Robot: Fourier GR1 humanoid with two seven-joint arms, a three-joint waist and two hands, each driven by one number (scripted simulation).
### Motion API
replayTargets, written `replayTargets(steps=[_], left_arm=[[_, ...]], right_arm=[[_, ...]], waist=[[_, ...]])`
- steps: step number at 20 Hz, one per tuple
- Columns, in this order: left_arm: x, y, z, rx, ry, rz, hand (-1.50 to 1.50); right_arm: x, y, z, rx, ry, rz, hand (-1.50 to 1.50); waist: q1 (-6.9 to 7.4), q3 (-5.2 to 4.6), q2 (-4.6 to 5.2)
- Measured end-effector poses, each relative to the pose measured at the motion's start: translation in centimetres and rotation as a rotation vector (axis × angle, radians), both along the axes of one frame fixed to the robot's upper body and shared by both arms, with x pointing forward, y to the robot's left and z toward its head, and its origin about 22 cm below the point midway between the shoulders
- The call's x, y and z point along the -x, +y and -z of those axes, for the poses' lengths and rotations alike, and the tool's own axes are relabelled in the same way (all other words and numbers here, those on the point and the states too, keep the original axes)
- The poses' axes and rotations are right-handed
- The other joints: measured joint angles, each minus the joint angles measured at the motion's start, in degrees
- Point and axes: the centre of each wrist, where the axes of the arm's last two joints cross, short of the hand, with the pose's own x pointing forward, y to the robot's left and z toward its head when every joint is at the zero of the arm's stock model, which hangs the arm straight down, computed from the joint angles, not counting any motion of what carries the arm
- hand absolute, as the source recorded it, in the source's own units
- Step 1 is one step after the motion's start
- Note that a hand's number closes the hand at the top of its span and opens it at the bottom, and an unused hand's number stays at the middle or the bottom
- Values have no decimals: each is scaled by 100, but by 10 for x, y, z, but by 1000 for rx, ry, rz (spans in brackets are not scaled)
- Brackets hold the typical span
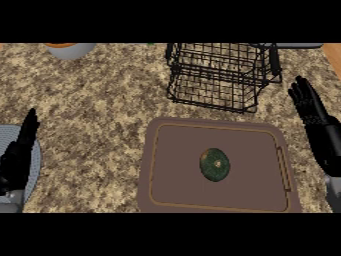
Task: Pick the squash from the tray and place it in the tiered basket
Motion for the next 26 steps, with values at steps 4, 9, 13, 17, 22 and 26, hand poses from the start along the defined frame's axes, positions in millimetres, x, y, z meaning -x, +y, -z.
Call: replayTargets(steps=[4,9,13,17,22,26], left_arm=[[-12,-25,1,80,0,117,0],[-21,-73,1,222,8,326,0],[-23,-90,4,285,25,407,0],[-23,-90,4,314,42,424,0],[-24,-89,7,318,60,409,0],[-22,-87,8,316,63,398,0]], right_arm=[[-7,40,4,-43,42,91,-150],[-10,87,22,-74,73,300,-150],[-16,145,33,-135,26,386,-150],[-19,183,29,-40,14,395,-150],[-21,176,27,222,50,355,-150],[-19,164,35,499,130,275,-150]], waist=[[64,85,-106],[120,56,-172],[172,90,-171],[132,128,-160],[-24,83,-277],[-71,22,-383]])
